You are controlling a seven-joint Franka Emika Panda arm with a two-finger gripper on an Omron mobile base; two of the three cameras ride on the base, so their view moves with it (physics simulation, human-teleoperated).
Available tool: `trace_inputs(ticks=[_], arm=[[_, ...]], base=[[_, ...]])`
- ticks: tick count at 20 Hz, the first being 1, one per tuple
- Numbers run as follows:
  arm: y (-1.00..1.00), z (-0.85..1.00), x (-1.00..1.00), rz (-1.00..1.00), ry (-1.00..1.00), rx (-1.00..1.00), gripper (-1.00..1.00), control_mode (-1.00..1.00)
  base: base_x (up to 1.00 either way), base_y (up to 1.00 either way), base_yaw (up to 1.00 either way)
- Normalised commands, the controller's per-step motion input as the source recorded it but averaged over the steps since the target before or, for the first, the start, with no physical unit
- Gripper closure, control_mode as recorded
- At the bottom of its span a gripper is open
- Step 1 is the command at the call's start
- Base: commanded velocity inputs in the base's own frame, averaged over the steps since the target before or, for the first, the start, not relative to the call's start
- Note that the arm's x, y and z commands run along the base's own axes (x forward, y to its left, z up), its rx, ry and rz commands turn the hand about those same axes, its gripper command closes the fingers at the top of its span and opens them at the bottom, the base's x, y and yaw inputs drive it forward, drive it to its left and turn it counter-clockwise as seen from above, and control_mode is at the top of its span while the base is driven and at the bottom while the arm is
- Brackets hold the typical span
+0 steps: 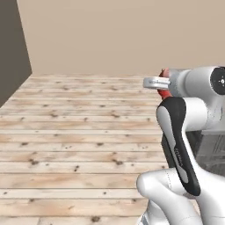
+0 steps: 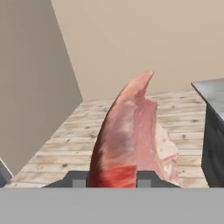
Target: Gather the garlic and corn from the fridge and place them on a tray on the dining counter. Then gather the steak and fish from the fridge and place them on the other tray.
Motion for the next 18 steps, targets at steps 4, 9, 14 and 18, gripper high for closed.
trace_inputs(ticks=[4,9,14,18], arm=[[0.00,0.00,0.00,0.00,0.00,0.00,1.00,1.00],[0.00,0.00,0.00,0.00,0.00,0.00,1.00,1.00],[0.00,0.00,0.00,0.00,0.00,0.00,1.00,1.00],[0.00,0.00,0.00,0.00,0.00,0.00,1.00,1.00]], base=[[1.00,0.65,-0.28],[1.00,0.90,-0.23],[1.00,0.61,-0.30],[1.00,0.32,-0.33]])
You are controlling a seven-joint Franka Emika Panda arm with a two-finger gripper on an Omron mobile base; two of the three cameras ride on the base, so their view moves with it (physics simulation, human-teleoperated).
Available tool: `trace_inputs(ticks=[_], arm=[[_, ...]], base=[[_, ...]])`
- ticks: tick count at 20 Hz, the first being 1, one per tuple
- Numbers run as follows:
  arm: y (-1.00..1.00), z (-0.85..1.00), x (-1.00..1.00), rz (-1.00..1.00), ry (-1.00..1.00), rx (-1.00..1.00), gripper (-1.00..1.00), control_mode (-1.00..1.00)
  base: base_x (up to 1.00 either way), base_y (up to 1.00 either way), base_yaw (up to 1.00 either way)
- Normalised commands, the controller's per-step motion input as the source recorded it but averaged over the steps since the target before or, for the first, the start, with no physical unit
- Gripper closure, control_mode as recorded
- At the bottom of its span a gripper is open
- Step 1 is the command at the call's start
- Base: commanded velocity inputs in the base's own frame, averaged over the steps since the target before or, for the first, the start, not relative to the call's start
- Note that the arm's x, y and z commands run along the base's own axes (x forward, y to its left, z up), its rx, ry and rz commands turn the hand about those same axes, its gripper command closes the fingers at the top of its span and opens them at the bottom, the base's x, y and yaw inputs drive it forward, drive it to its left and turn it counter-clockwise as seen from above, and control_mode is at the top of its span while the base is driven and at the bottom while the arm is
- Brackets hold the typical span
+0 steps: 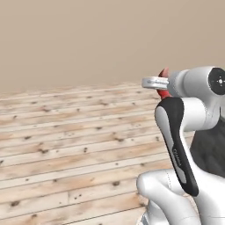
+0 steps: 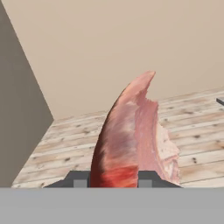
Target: Gather the garlic and corn from the fridge and place them on a tray on the dining counter. Then gather the steak and fish from the fridge and place them on the other tray.
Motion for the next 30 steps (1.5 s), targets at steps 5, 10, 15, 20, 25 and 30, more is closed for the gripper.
trace_inputs(ticks=[5,10,15,20,25,30], arm=[[0.00,0.00,0.00,0.00,0.00,0.00,1.00,1.00],[0.00,0.00,0.00,0.00,0.00,0.00,1.00,1.00],[0.00,0.00,0.00,0.00,0.00,0.00,1.00,1.00],[0.00,0.00,0.00,0.00,0.00,0.00,1.00,1.00],[0.00,0.00,0.00,0.00,0.00,0.00,1.00,1.00],[0.00,0.00,0.00,0.00,0.00,0.00,1.00,1.00]], base=[[1.00,0.11,-0.31],[1.00,0.15,-0.30],[1.00,0.27,-0.36],[1.00,0.29,-0.38],[1.00,0.29,-0.37],[1.00,0.36,-0.45]])
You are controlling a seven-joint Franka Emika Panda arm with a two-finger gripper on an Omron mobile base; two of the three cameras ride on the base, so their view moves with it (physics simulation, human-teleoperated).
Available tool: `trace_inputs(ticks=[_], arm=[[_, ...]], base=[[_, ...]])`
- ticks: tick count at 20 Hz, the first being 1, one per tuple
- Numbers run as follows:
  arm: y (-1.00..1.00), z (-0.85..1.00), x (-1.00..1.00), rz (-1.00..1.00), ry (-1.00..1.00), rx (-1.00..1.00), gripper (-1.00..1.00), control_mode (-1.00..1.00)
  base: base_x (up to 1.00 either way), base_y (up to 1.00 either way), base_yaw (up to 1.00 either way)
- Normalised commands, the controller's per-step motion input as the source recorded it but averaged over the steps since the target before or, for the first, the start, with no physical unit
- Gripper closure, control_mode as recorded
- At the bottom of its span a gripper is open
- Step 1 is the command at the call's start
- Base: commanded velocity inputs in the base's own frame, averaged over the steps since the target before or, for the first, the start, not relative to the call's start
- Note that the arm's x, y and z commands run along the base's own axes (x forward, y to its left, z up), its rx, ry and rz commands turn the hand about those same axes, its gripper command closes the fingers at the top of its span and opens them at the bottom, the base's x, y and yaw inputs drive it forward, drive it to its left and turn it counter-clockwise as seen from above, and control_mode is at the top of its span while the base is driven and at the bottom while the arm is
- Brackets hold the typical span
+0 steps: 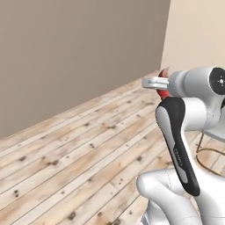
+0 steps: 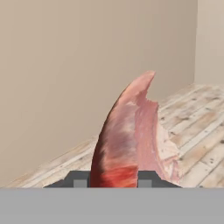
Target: Gather the garlic and corn from the fridge and place them on a tray on the dining counter. Then gather the steak and fish from the fridge and place them on the other tray.
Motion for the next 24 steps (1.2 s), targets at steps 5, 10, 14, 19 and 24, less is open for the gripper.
trace_inputs(ticks=[5,10,14,19,24], arm=[[0.00,0.00,0.00,0.00,0.00,0.00,1.00,1.00],[0.00,0.00,0.00,0.00,0.00,0.00,1.00,1.00],[0.00,0.00,0.00,0.00,0.00,0.00,1.00,1.00],[0.00,0.00,0.00,0.00,0.00,0.00,1.00,1.00],[0.00,0.00,0.00,0.00,0.00,0.00,1.00,1.00]], base=[[1.00,0.42,-0.55],[1.00,0.45,-0.59],[1.00,0.47,-0.59],[1.00,0.47,-0.59],[1.00,0.46,-0.59]])
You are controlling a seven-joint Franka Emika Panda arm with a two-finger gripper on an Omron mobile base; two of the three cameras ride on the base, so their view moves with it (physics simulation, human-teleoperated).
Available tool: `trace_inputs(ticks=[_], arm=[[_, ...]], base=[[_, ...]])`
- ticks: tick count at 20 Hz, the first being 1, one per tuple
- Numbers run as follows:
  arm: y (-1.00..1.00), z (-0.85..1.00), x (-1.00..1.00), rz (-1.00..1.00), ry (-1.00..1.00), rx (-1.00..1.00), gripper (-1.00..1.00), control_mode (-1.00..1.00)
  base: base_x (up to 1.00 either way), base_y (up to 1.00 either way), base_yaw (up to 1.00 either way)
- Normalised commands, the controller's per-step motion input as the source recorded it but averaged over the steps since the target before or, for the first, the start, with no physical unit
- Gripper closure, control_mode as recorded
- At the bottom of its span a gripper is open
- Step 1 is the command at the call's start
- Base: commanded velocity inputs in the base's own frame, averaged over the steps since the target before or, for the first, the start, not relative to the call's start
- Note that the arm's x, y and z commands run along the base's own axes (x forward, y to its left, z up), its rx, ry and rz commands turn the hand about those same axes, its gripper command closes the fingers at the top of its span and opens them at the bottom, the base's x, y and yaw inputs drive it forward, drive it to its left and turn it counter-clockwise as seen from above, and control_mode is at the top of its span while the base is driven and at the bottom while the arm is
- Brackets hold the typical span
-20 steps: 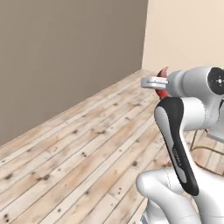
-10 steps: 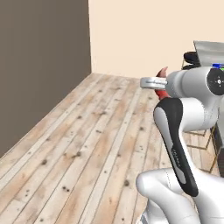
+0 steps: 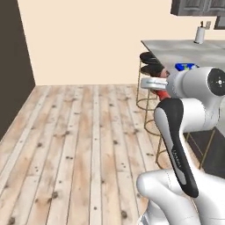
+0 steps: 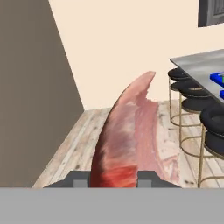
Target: Gather the garlic and corn from the fridge and place them on a tray on the dining counter. Then gather the steak and fish from the fridge and place them on the other tray.
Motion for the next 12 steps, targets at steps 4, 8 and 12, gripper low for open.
trace_inputs(ticks=[4,8,12], arm=[[0.00,0.00,0.00,0.00,0.00,0.00,1.00,1.00],[0.00,0.00,0.00,0.00,0.00,0.00,1.00,1.00],[0.00,0.00,0.00,0.00,0.00,0.00,1.00,1.00]], base=[[1.00,0.42,-0.56],[1.00,0.54,-0.62],[0.93,0.66,-0.66]])
